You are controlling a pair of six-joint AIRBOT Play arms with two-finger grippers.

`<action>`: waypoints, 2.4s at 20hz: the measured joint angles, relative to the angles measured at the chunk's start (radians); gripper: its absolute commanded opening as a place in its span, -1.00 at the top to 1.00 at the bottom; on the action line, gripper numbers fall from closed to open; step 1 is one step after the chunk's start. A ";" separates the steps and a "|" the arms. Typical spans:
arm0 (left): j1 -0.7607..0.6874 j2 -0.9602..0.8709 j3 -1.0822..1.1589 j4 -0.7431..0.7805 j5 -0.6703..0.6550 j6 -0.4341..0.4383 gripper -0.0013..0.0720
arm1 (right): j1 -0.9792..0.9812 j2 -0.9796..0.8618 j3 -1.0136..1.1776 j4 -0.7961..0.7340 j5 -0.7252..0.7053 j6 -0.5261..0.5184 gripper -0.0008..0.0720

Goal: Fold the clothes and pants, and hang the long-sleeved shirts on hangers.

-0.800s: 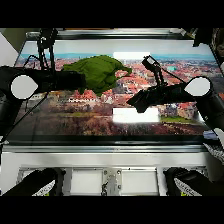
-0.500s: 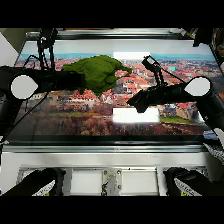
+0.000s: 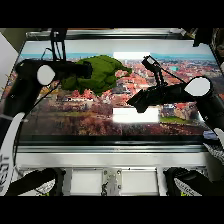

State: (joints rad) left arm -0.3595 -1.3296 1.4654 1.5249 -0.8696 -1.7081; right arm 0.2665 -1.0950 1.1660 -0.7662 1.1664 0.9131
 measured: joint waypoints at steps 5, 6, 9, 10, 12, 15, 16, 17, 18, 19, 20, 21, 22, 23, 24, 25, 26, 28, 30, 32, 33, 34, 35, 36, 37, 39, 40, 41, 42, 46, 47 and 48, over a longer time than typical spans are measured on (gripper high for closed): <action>0.033 -0.336 0.181 -0.001 0.019 0.081 -0.98 | 0.000 0.000 0.000 0.000 0.000 0.000 0.94; 0.032 -0.397 0.218 -0.004 0.019 0.094 -0.98 | 0.000 0.000 0.000 0.000 0.000 0.000 0.94; 0.032 -0.562 0.329 -0.005 0.017 0.114 -0.98 | 0.000 0.000 0.000 0.000 0.000 0.000 0.94; 0.032 -0.603 0.362 -0.005 0.010 0.118 -0.97 | 0.000 0.000 0.000 0.000 0.000 0.000 0.94; 0.032 -0.674 0.424 -0.008 -0.023 0.120 0.26 | 0.000 0.000 0.000 0.000 0.000 0.000 0.94; 0.040 -0.731 0.503 -0.008 -0.092 0.088 0.93 | 0.000 0.000 0.000 0.000 0.000 0.000 0.94; 0.045 -0.736 0.523 -0.008 -0.117 0.079 0.93 | 0.000 0.000 0.000 0.000 0.000 0.000 0.94; 0.051 -0.734 0.540 -0.008 -0.140 0.074 0.93 | 0.000 0.000 0.000 0.000 0.000 0.000 0.94; 0.056 -0.719 0.549 -0.008 -0.157 0.068 0.93 | 0.000 0.000 0.000 0.000 0.000 0.000 0.94; 0.060 -0.692 0.550 -0.008 -0.169 0.066 0.93 | 0.000 0.000 0.000 0.000 0.000 0.000 0.94; 0.062 -0.656 0.541 -0.007 -0.175 0.063 0.93 | 0.000 0.000 0.000 0.000 0.000 0.000 0.94; 0.062 -0.612 0.522 -0.006 -0.180 0.060 0.93 | 0.000 0.000 0.000 0.004 0.000 0.000 0.94; 0.060 -0.560 0.494 -0.005 -0.189 0.059 0.93 | 0.000 -0.002 0.000 0.020 0.000 0.002 0.94; 0.053 -0.503 0.458 -0.005 -0.194 0.056 0.93 | 0.000 -0.003 0.000 0.040 -0.001 0.003 0.96; 0.042 -0.447 0.420 -0.005 -0.196 0.056 0.93 | 0.000 -0.003 0.001 0.063 -0.003 0.002 0.96; 0.026 -0.389 0.376 -0.005 -0.198 0.056 0.93 | -0.005 -0.002 0.005 0.073 -0.008 -0.005 0.96; 0.002 -0.330 0.328 -0.005 -0.200 0.054 0.93 | -0.018 0.002 0.013 0.074 -0.023 -0.006 0.96; -0.071 -0.220 0.226 -0.012 -0.204 0.051 0.93 | -0.068 0.017 0.033 0.047 -0.063 0.011 0.96; -0.169 -0.135 0.132 -0.038 -0.192 0.051 0.93 | -0.146 0.045 0.048 -0.004 -0.114 0.062 0.96; -0.281 -0.081 0.046 -0.057 -0.142 0.049 0.77 | -0.233 0.072 0.055 -0.042 -0.148 0.111 0.96; -0.334 -0.064 0.006 -0.064 -0.101 0.050 -0.21 | -0.274 0.083 0.057 -0.054 -0.157 0.132 0.96; -0.373 -0.052 -0.026 -0.075 -0.064 0.050 -0.62 | -0.311 0.092 0.059 -0.063 -0.160 0.148 0.96; -0.394 -0.044 -0.048 -0.075 -0.040 0.047 -0.62 | -0.343 0.100 0.060 -0.068 -0.158 0.160 0.96; -0.398 -0.036 -0.064 -0.069 -0.027 0.030 -0.62 | -0.370 0.105 0.060 -0.073 -0.150 0.171 0.96; -0.383 -0.029 -0.077 -0.068 -0.028 0.013 -0.62 | -0.390 0.109 0.061 -0.079 -0.138 0.179 0.96; -0.300 -0.005 -0.116 -0.062 -0.048 -0.032 -0.62 | -0.414 0.114 0.061 -0.082 -0.109 0.188 0.96; -0.240 0.010 -0.151 -0.060 -0.061 -0.059 -0.62 | -0.420 0.115 0.061 -0.086 -0.095 0.192 0.96; -0.179 0.028 -0.196 -0.061 -0.072 -0.083 -0.62 | -0.426 0.116 0.061 -0.087 -0.086 0.196 0.96; -0.114 0.048 -0.251 -0.079 -0.079 -0.102 -0.62 | -0.429 0.116 0.061 -0.087 -0.078 0.196 0.96; 0.135 0.128 -0.535 -0.240 -0.095 -0.122 -0.62 | -0.435 0.117 0.061 -0.087 -0.063 0.199 0.96; 0.177 0.147 -0.602 -0.276 -0.093 -0.116 -0.62 | -0.436 0.117 0.061 -0.087 -0.062 0.200 0.96; 0.211 0.165 -0.667 -0.307 -0.089 -0.109 -0.62 | -0.436 0.116 0.061 -0.087 -0.060 0.201 0.96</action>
State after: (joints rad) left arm -0.1486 -1.1645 0.7986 1.2182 -0.9581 -1.8172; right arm -0.1699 -0.9791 1.2266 -0.8532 1.1061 1.1141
